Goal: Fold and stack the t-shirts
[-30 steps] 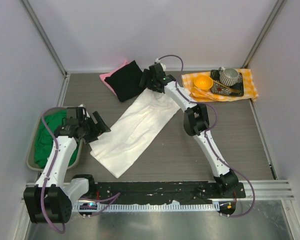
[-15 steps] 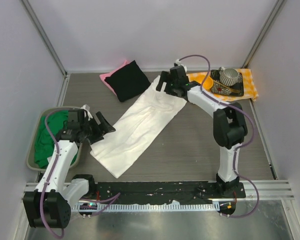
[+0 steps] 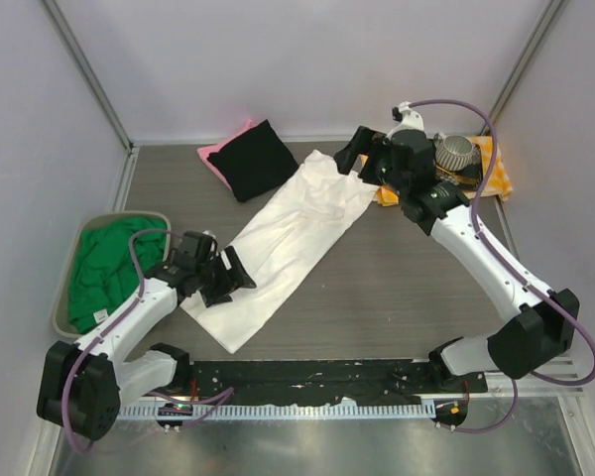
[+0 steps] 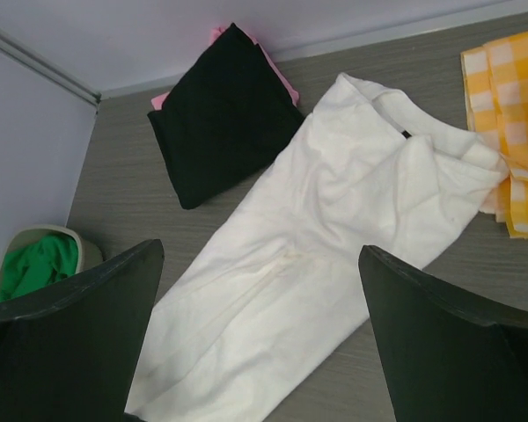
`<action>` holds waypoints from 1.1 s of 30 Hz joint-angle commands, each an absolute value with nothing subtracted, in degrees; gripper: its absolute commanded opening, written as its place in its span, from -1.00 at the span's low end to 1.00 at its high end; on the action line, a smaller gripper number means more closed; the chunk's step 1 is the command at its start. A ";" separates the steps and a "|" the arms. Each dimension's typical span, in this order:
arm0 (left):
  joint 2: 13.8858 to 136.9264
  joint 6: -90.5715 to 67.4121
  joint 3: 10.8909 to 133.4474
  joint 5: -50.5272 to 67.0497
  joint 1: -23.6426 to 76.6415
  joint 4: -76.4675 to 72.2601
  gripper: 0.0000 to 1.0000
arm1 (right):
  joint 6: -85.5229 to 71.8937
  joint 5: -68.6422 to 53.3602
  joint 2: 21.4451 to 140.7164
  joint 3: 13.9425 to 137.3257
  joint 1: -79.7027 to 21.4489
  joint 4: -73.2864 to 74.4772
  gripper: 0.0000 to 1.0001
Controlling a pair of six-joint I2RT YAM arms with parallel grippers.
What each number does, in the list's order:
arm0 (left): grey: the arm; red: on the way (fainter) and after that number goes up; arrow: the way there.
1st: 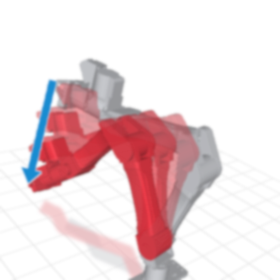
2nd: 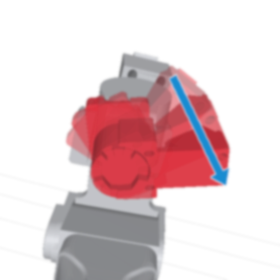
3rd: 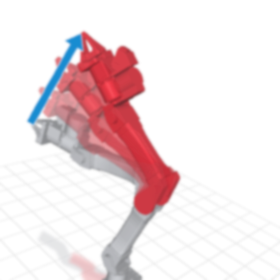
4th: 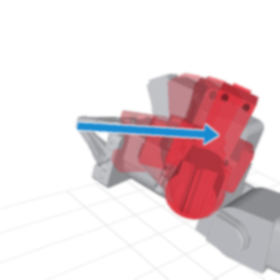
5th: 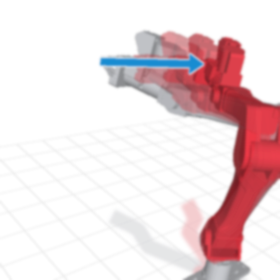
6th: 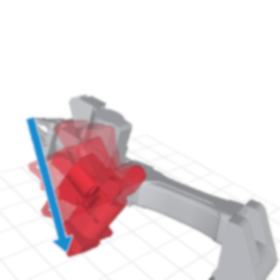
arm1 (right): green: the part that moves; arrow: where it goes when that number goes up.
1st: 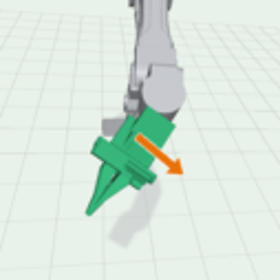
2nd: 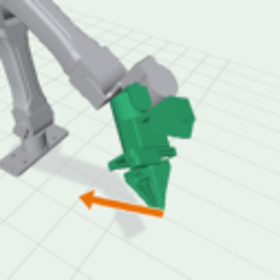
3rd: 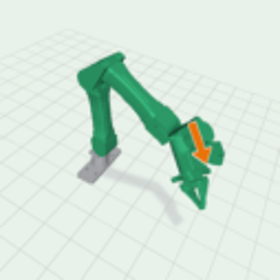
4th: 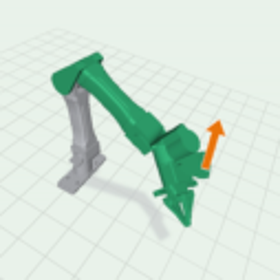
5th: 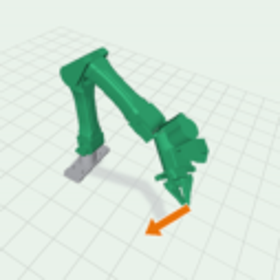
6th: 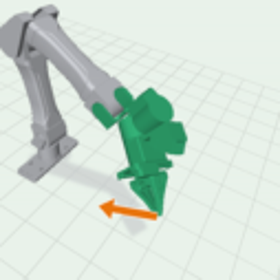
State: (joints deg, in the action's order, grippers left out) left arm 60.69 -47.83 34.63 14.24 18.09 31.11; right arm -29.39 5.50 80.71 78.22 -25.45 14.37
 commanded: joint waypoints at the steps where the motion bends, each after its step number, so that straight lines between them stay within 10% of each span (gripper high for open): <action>1: 61.35 -52.11 32.44 7.48 21.26 26.46 0.59 | -28.04 5.36 75.51 74.45 -25.75 16.70 0.99; 18: 71.35 -70.91 25.92 -8.86 53.24 15.91 0.57 | -27.42 7.12 64.43 68.56 -25.66 22.06 0.99; 33: 98.96 -77.79 50.97 -14.76 82.00 12.91 0.60 | -26.54 10.19 60.82 67.06 -25.75 27.60 0.99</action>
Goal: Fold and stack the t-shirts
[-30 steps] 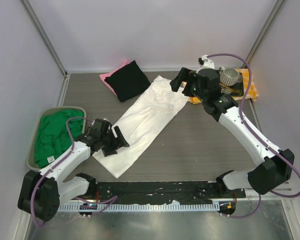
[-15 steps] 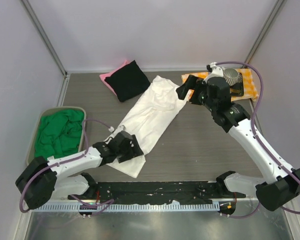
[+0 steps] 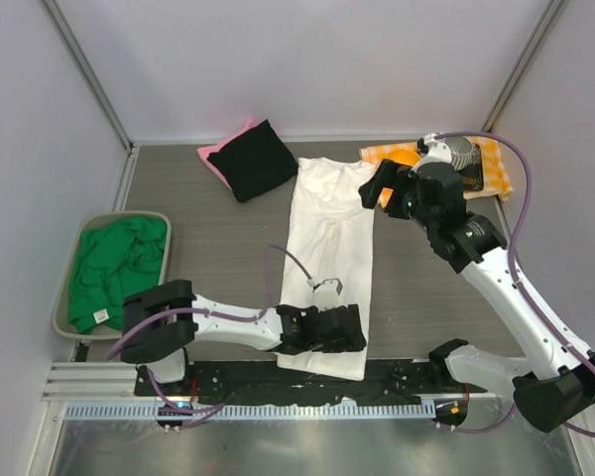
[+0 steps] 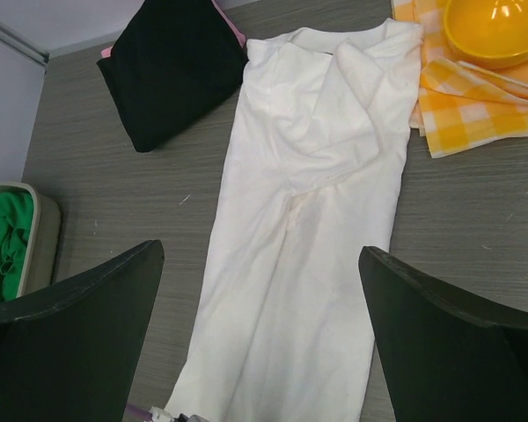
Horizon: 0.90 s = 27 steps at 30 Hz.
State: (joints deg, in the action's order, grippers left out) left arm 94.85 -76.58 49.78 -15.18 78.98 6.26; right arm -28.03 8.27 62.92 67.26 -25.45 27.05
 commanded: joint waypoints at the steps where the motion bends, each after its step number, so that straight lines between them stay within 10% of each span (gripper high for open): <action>1: 98.01 -77.09 52.80 -15.20 82.18 13.96 0.61 | -26.54 10.20 60.73 66.97 -25.75 27.77 0.99; 9: 80.71 -72.24 58.80 -23.62 82.18 31.10 0.68 | -26.54 8.97 59.68 62.67 -25.75 26.81 0.99; 27: 45.09 -95.53 31.03 -37.88 81.91 49.92 0.59 | -27.95 5.18 58.62 52.65 -25.75 21.97 0.99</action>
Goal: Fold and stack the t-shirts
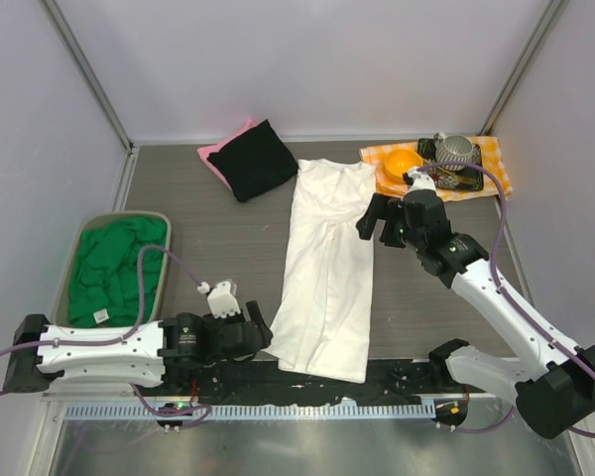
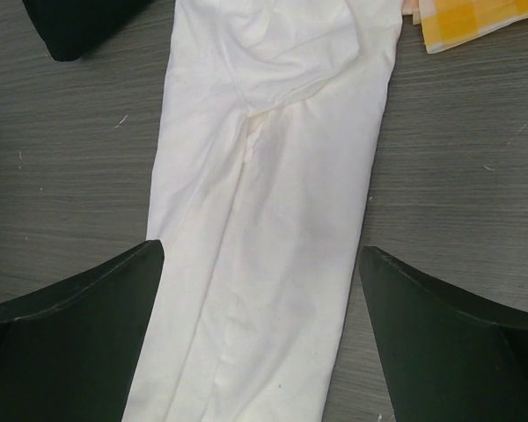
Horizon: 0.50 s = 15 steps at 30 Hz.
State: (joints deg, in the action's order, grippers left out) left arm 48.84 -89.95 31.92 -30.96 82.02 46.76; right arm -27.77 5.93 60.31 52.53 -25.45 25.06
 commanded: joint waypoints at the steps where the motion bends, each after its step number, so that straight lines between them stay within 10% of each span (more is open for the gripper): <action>1: 44.39 -95.45 30.76 -37.97 81.83 50.10 0.59 | -27.86 5.19 58.62 52.65 -25.75 22.15 0.99; 15: 53.43 -93.78 23.73 -32.08 81.21 35.34 0.53 | -28.30 5.36 58.27 50.71 -25.75 21.62 0.99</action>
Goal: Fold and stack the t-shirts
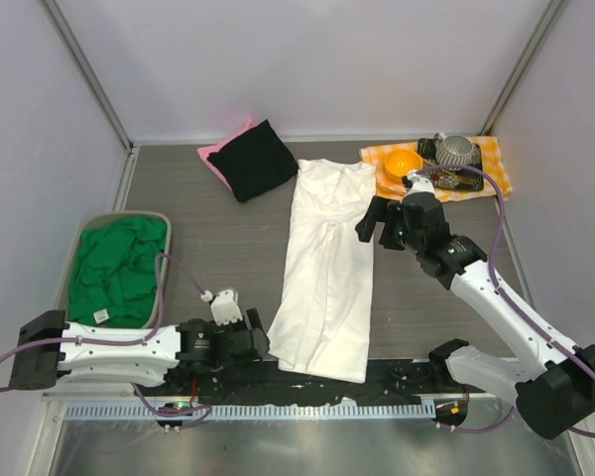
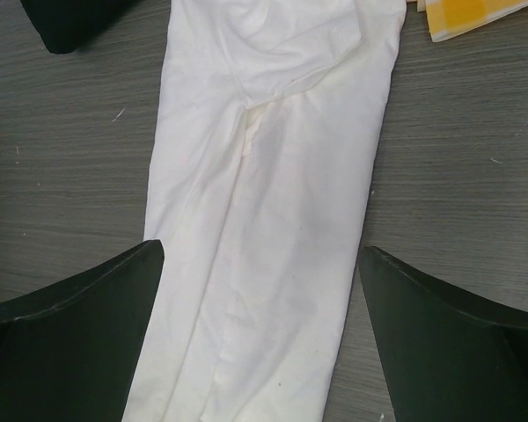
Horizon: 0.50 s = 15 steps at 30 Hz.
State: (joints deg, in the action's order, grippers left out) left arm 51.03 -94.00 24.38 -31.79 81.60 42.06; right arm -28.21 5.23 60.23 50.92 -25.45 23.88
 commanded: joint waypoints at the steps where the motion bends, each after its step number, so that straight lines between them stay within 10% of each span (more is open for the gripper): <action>1: 53.87 -93.69 23.73 -31.91 81.04 34.72 0.52 | -28.30 5.36 58.27 50.36 -25.75 21.53 0.99; 15: 55.98 -93.08 21.53 -30.06 80.33 30.24 -0.29 | -28.30 5.80 58.10 48.96 -25.66 21.36 0.99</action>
